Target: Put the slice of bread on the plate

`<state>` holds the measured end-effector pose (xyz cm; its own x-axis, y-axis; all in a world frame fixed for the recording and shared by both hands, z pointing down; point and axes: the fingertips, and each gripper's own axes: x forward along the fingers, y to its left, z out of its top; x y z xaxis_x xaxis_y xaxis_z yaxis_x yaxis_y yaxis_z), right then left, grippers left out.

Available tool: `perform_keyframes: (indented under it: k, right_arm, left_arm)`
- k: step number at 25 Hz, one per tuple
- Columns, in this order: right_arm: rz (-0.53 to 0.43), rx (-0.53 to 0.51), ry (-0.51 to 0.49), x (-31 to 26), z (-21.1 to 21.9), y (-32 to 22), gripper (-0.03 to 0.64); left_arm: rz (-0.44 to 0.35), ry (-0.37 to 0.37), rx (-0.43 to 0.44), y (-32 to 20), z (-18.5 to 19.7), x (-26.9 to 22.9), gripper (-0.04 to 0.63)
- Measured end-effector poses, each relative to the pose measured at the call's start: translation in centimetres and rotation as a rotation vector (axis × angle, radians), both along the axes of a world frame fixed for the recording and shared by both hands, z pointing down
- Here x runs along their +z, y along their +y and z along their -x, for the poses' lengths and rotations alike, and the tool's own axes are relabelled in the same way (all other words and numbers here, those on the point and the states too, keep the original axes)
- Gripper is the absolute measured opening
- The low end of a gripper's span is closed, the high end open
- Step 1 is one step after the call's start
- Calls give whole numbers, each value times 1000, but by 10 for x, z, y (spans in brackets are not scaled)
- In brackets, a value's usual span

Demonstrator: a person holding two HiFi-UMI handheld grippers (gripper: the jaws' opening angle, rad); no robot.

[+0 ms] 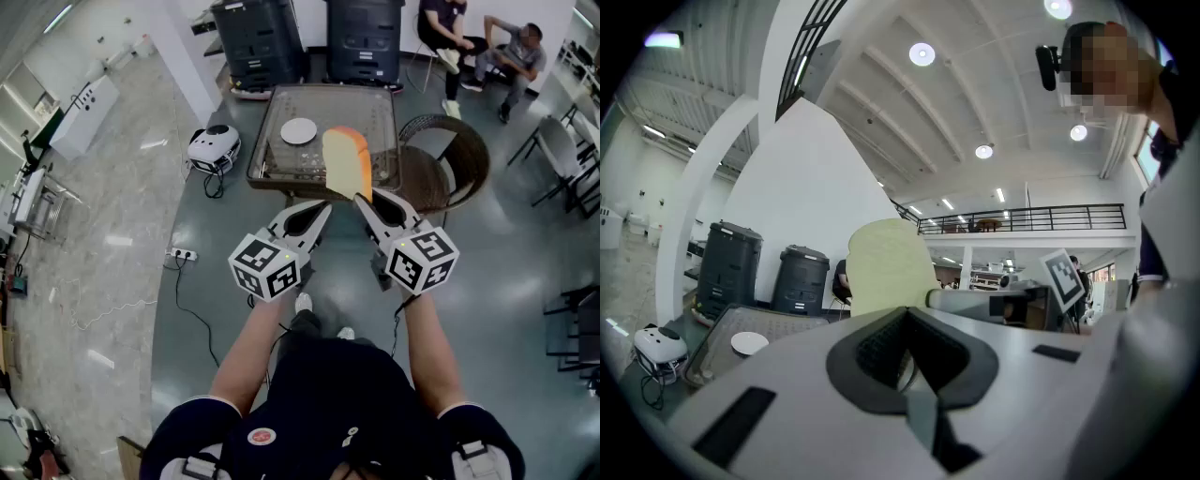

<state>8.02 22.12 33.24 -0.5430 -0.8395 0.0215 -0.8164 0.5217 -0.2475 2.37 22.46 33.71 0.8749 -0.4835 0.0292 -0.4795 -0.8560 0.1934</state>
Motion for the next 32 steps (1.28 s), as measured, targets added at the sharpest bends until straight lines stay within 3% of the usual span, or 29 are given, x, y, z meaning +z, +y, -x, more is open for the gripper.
perform_keyframes:
  k: [16,32]
  right_arm:
    - [2,-5,-32,4,-5,4,86]
    - [16,-32,-42,14,-13,-6,86]
  left_arm:
    - [15,-12,5,6,-5,9,6]
    - [19,-12,-42,-4,-5,15,6]
